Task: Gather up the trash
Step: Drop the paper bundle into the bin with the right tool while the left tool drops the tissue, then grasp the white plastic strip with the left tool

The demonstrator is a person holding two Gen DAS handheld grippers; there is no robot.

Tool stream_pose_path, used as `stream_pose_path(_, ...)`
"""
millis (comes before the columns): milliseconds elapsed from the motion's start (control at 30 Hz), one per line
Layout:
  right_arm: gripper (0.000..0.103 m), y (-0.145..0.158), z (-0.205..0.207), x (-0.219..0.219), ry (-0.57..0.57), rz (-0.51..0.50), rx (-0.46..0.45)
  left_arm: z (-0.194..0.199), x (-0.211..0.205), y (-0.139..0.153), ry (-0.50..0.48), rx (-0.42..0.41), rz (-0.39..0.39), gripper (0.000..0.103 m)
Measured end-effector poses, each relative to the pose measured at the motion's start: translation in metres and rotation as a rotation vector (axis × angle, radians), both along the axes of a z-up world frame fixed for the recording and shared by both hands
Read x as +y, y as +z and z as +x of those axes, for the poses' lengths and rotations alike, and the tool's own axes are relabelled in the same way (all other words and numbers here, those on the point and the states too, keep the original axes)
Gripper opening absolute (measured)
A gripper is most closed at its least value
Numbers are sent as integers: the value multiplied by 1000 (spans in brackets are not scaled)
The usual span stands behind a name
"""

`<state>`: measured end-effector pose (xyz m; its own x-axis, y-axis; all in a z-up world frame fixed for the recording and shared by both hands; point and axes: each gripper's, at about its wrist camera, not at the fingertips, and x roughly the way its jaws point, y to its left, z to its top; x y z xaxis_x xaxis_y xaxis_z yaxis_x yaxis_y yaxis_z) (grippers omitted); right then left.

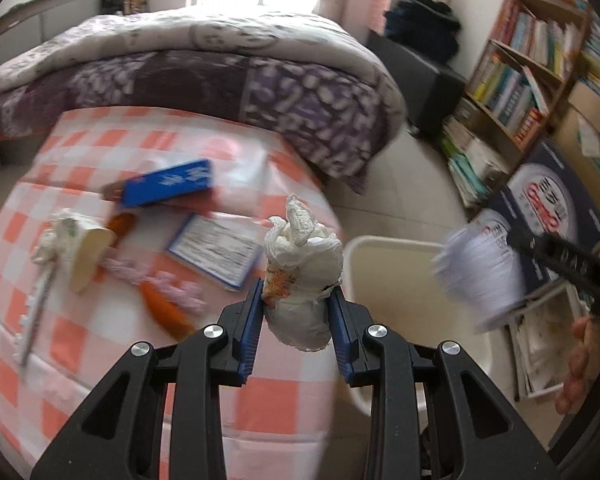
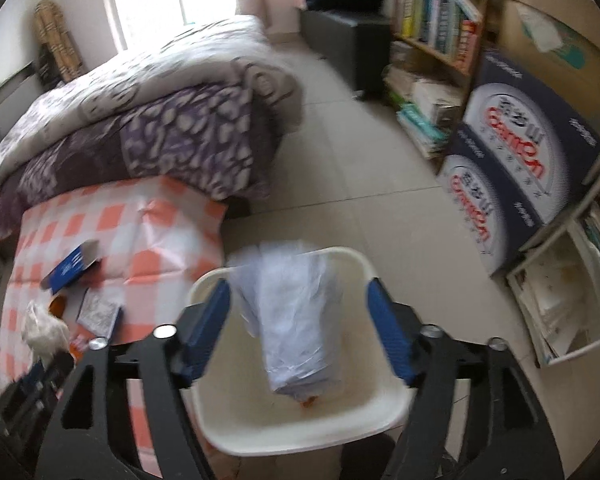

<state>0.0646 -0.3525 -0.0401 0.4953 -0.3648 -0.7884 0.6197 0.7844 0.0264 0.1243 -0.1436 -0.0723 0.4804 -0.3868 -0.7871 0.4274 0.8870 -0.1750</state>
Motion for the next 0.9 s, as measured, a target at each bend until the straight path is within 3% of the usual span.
stream_pose_path(133,82,1,-10,-17,-43,4,-9,-9,-25,-10,-55,38,-14,32)
stream_pose_path(500,86,3,-33,-54,-119,30,-21,-24,-77,-35,-173,125,-35,33)
stream_pose_path(533,87,3,-34,-56,-123,35,-21,-25,-79,-36,-182,130,-39,35)
stream_pose_path(600,87,3,-35,-60,-132,47,-24,-27,-84,-38,-204,135,-50,61)
stream_pose_path(633,87,3,-36,-62,-135,56,-27,-29,-86,-38,-211,133,-54,65)
stream_pose_path(900,89,3,-31,-53,-122,79,-35,-24,-70,-36,-181,113,-10,71)
